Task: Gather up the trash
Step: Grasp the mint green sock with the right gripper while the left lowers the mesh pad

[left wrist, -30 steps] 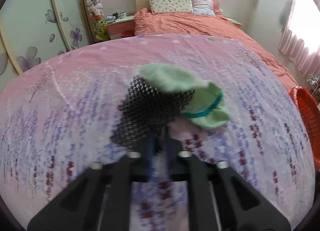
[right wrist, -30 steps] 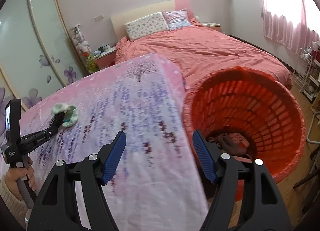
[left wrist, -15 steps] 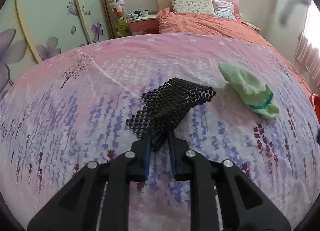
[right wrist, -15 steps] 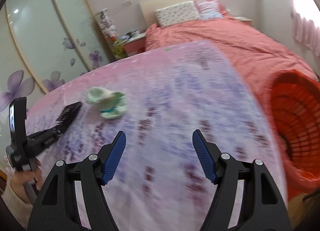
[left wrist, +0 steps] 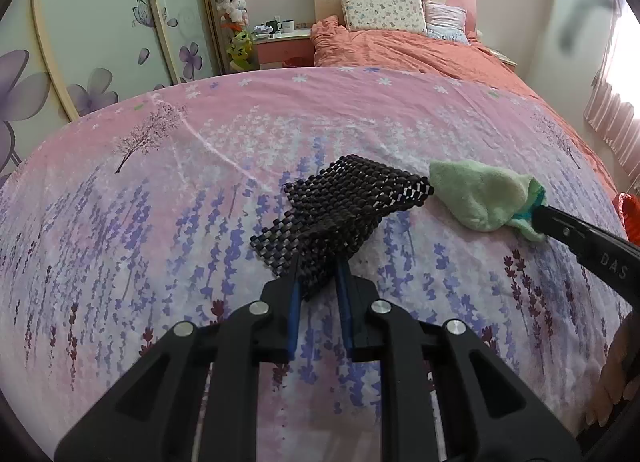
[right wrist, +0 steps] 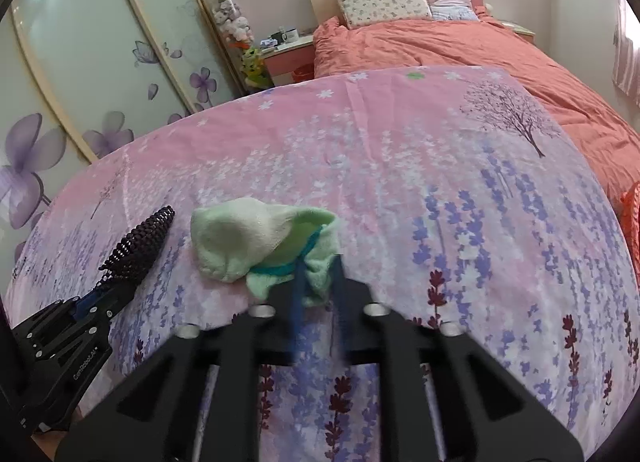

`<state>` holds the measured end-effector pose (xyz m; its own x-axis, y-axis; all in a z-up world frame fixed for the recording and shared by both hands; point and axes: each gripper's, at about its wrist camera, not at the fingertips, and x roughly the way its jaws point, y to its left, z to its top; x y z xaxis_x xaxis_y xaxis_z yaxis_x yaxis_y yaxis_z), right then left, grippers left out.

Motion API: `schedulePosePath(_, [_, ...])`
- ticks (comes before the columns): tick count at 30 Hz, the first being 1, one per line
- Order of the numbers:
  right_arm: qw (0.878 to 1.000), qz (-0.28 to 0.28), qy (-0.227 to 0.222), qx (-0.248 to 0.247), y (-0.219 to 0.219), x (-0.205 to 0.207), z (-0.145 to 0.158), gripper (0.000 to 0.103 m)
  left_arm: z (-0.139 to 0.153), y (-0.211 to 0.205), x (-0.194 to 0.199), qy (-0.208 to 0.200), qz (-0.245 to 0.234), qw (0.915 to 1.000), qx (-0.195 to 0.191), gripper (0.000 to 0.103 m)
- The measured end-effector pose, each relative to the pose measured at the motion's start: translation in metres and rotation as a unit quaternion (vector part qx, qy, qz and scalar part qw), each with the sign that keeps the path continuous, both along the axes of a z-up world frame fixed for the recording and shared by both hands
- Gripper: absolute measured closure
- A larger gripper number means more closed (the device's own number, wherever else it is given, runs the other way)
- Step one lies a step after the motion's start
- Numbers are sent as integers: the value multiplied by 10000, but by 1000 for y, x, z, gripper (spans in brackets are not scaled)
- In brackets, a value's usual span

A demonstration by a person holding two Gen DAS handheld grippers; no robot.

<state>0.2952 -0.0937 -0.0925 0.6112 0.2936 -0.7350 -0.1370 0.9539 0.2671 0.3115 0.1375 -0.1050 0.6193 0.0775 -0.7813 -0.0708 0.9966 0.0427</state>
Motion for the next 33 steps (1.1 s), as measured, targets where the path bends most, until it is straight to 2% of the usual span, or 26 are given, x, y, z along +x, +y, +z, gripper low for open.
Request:
schedulePosePath(11, [9988,-406,-86,-258,-59,-58,2,96,-1,-1,0,12,-1,10000,77,84])
schedulePosePath(16, [9996,-258,-30,-108,-70,-76,4,96,-1,-2,1,14,-2,10000,87,84])
schedulePosePath(17, [9997,-241,-40,-95,-68,-75,5,93,-1,-2,1,16,-3,10000,94,84])
schedulePosePath(19, [9996,-247,-100,-79,-64,-73,8,69,-1,-2,1,17,-2,9999,105,84])
schedulePosePath(20, [9995,-265,-152,-60,-62,-73,9,48,-1,-2,1,17,-3,9999,106,84])
schedulePosePath(21, [9994,-276,-207,-39,-61,-73,11,40,-1,-2,1,17,-2,9999,101,84])
schedulePosePath(26, [9991,-326,-208,-197,-47,-55,11,30,-1,-2,1,18,-2,9999,104,84])
schedulePosePath(31, [9979,-397,7,-521,-34,-33,-4,30,-1,-2,1,17,-2,10000,81,84])
schedulePosePath(32, [9974,-403,-32,-604,-32,-33,-4,32,-1,-2,1,17,-2,10000,79,84])
schedulePosePath(33, [9971,-381,-41,-660,-31,-35,-4,42,-1,-2,1,17,-3,10000,80,84])
